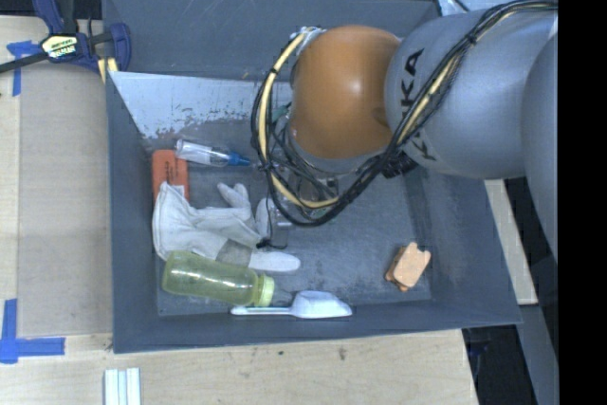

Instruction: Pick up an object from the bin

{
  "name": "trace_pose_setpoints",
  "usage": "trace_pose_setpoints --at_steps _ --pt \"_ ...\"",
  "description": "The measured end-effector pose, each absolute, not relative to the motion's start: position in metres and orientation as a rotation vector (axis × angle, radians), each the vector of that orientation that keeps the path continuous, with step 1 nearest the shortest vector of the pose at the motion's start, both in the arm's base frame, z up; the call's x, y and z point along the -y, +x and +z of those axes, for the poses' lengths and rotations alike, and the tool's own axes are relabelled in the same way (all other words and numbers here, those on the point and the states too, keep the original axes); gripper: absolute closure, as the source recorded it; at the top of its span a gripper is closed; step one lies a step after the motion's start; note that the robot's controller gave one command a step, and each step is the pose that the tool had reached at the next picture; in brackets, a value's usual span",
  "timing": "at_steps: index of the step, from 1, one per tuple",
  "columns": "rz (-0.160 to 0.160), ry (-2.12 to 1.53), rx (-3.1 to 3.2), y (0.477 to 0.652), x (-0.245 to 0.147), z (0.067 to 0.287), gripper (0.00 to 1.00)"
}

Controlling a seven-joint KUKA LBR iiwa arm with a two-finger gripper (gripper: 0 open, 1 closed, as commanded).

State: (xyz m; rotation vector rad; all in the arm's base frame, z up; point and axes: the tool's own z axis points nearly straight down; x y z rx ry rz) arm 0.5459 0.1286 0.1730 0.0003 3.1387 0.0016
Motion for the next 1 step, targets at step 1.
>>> trace_pose_setpoints --at_steps 1 --pt "0.002 0.08 -3.135 0.5819 -0.1424 0.1341 0.0"
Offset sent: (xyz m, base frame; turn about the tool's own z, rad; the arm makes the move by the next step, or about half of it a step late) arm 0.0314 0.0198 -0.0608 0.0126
